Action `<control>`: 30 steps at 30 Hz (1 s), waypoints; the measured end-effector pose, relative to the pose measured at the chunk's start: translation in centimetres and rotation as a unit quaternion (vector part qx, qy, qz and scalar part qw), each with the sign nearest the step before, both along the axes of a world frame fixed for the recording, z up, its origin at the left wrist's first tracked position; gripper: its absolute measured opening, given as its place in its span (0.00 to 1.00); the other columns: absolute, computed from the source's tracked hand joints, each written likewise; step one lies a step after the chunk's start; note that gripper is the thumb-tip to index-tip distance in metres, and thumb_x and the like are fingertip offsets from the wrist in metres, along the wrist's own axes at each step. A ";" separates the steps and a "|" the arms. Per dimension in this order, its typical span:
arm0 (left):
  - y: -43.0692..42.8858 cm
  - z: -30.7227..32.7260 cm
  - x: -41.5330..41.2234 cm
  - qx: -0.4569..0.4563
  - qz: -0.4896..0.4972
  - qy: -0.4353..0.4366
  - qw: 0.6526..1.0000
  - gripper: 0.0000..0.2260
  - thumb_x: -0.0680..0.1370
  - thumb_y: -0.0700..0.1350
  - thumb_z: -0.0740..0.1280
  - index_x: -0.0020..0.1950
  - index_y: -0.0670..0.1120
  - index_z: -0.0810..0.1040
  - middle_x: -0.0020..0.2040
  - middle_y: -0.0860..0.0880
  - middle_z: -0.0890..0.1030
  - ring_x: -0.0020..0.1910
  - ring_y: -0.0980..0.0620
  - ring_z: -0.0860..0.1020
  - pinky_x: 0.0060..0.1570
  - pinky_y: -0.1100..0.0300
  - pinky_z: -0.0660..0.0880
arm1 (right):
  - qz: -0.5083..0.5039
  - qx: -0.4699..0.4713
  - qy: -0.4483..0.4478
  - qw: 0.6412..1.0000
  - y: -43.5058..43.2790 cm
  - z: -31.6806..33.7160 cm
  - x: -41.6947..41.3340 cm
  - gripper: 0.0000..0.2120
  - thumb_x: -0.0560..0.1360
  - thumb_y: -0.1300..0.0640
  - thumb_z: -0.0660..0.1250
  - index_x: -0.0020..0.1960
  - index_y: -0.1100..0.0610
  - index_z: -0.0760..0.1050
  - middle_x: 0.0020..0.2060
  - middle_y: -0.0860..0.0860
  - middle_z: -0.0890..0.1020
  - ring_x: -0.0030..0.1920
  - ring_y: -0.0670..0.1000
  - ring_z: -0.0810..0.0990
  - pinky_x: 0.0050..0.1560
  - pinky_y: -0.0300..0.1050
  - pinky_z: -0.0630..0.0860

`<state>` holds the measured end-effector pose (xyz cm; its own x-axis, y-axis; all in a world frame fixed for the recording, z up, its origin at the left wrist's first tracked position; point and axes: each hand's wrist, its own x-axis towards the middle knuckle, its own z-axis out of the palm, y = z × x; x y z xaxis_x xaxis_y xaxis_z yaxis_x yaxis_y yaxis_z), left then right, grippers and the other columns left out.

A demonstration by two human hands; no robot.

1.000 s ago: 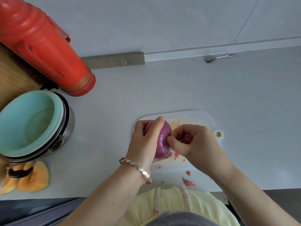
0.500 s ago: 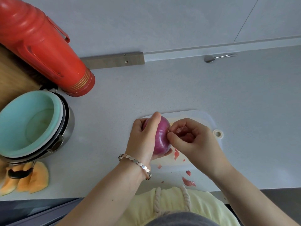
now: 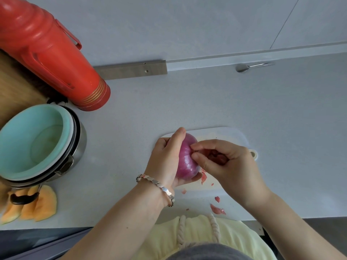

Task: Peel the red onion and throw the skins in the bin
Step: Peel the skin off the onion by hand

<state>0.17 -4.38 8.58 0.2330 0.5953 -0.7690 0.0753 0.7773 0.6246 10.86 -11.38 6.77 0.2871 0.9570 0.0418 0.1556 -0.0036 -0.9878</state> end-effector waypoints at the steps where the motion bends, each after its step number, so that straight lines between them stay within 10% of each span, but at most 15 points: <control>1: 0.0 0.0 0.0 -0.005 0.002 -0.001 1.000 0.21 0.75 0.56 0.65 0.60 0.43 0.74 0.58 0.39 0.78 0.49 0.39 0.82 0.39 0.43 0.81 | -0.004 0.003 -0.005 1.000 0.0 0.0 0.0 0.08 0.66 0.57 0.70 0.41 0.44 0.80 0.36 0.41 0.83 0.38 0.41 0.81 0.41 0.31 0.75; 19: -0.6 0.3 -0.4 0.012 -0.030 0.001 0.999 0.18 0.75 0.54 0.66 0.59 0.43 0.73 0.54 0.40 0.78 0.31 0.46 0.81 0.31 0.50 0.81 | 0.143 -0.066 -0.127 0.979 0.3 0.9 1.6 0.09 0.72 0.62 0.68 0.37 0.50 0.75 0.30 0.42 0.76 0.30 0.42 0.72 0.32 0.27 0.66; 30: -0.4 -0.3 -0.4 -0.086 0.001 -0.073 0.994 0.17 0.76 0.56 0.64 0.48 0.43 0.79 0.45 0.39 0.83 0.37 0.42 0.81 0.35 0.48 0.80 | 0.092 0.013 -0.178 0.980 0.4 -0.4 0.9 0.03 0.70 0.54 0.64 0.38 0.52 0.74 0.30 0.38 0.73 0.33 0.38 0.73 0.36 0.25 0.67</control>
<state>-0.24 -4.79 8.24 0.3483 0.4577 -0.8181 -0.0073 0.8740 0.4859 11.80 -11.01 6.42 0.0728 0.9885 0.1324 0.4857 0.0808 -0.8704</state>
